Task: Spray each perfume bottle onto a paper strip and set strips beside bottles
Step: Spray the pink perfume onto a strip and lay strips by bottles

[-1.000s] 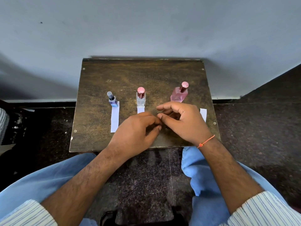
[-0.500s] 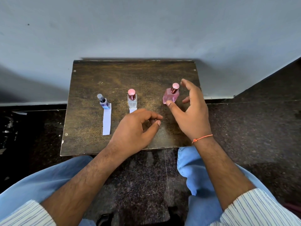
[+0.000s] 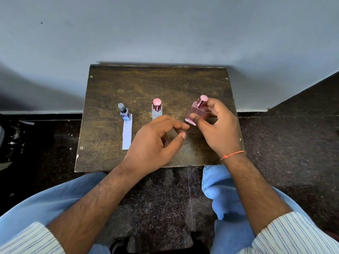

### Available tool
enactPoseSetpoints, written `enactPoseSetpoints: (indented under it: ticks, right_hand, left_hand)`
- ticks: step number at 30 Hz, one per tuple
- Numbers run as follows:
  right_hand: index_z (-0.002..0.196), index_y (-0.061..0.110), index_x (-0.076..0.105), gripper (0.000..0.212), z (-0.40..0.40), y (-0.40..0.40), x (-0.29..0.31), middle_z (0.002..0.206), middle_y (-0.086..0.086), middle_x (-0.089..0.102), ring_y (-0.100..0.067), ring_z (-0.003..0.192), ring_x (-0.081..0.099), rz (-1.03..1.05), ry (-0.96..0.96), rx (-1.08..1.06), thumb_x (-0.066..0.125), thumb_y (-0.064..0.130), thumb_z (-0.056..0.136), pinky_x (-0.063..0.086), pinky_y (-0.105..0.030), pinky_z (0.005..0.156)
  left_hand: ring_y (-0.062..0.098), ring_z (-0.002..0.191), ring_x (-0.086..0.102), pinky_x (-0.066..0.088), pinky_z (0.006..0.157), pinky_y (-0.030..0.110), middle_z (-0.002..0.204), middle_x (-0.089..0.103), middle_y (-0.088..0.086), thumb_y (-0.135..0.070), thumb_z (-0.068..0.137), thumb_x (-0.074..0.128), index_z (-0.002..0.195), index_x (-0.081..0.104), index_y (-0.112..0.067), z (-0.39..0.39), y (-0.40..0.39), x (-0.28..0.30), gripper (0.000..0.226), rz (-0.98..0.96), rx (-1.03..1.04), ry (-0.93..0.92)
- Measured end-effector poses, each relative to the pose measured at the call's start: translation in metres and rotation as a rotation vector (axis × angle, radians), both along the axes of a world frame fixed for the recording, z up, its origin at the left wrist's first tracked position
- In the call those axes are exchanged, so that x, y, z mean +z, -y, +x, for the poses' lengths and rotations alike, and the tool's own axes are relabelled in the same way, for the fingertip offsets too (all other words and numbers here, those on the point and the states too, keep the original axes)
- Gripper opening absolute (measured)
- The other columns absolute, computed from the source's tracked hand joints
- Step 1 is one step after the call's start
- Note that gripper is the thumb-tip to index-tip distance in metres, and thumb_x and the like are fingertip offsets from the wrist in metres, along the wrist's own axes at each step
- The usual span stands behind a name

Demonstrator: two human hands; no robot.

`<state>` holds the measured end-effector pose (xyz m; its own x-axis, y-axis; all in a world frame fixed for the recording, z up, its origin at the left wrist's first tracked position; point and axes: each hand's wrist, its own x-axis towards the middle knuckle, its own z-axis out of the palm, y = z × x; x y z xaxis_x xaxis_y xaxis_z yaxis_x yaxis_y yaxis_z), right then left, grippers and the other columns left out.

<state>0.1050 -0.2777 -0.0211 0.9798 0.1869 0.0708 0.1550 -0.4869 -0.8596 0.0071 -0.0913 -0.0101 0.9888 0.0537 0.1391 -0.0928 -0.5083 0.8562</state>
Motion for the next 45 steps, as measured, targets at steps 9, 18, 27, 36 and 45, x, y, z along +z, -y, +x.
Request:
enactPoseSetpoints:
  ticks: [9, 18, 27, 36, 45]
  right_hand:
    - [0.114, 0.018, 0.08, 0.038, -0.004, 0.0, 0.004, 0.101, 0.006, 0.084, -0.004, 0.094, 0.079, 0.199, -0.164, 0.335, 0.092, 0.026, 0.079, 0.063, -0.025, 0.086]
    - [0.12, 0.005, 0.081, 0.043, -0.002, 0.004, 0.0, 0.107, -0.003, 0.085, -0.018, 0.099, 0.081, 0.157, -0.176, 0.436, 0.094, 0.009, 0.08, 0.066, -0.038, 0.092]
    - [0.117, 0.024, 0.082, 0.046, -0.002, 0.007, -0.001, 0.102, 0.002, 0.085, -0.021, 0.095, 0.083, 0.136, -0.23, 0.409, 0.098, 0.012, 0.076, 0.067, -0.048, 0.091]
    - [0.125, 0.025, 0.081, 0.049, 0.008, 0.014, -0.007, 0.113, 0.005, 0.084, -0.023, 0.101, 0.082, 0.164, -0.177, 0.163, 0.093, 0.034, 0.078, 0.066, -0.055, 0.092]
    - [0.118, 0.039, 0.079, 0.041, 0.015, 0.025, -0.001, 0.101, 0.021, 0.081, -0.003, 0.091, 0.078, 0.249, -0.091, -0.094, 0.092, 0.019, 0.084, 0.066, -0.035, 0.092]
  left_hand:
    - [0.01, 0.041, 0.048, 0.037, 0.048, 0.014, 0.087, 0.073, -0.019, -0.024, 0.098, 0.077, 0.131, 0.072, -0.028, -0.002, -0.004, 0.005, 0.034, -0.12, 0.112, 0.04]
    - [0.003, 0.047, 0.042, 0.034, 0.051, 0.013, 0.06, 0.06, -0.01, -0.044, 0.092, 0.08, 0.119, 0.081, -0.028, 0.003, -0.004, 0.006, 0.031, -0.177, 0.179, 0.02]
    - [0.003, 0.047, 0.04, 0.033, 0.046, 0.018, 0.075, 0.058, -0.005, -0.026, 0.1, 0.073, 0.115, 0.071, -0.024, 0.006, 0.0, 0.013, 0.015, -0.303, 0.194, 0.075]
    - [0.011, 0.039, 0.034, 0.025, 0.036, 0.031, 0.067, 0.061, -0.021, -0.026, 0.103, 0.072, 0.117, 0.07, -0.025, 0.004, 0.005, 0.009, 0.014, -0.306, 0.248, 0.121]
    - [0.001, 0.065, 0.056, 0.043, 0.06, 0.019, 0.08, 0.059, -0.015, -0.043, 0.098, 0.074, 0.123, 0.076, -0.039, 0.009, 0.014, -0.014, 0.026, 0.181, 0.026, -0.148]
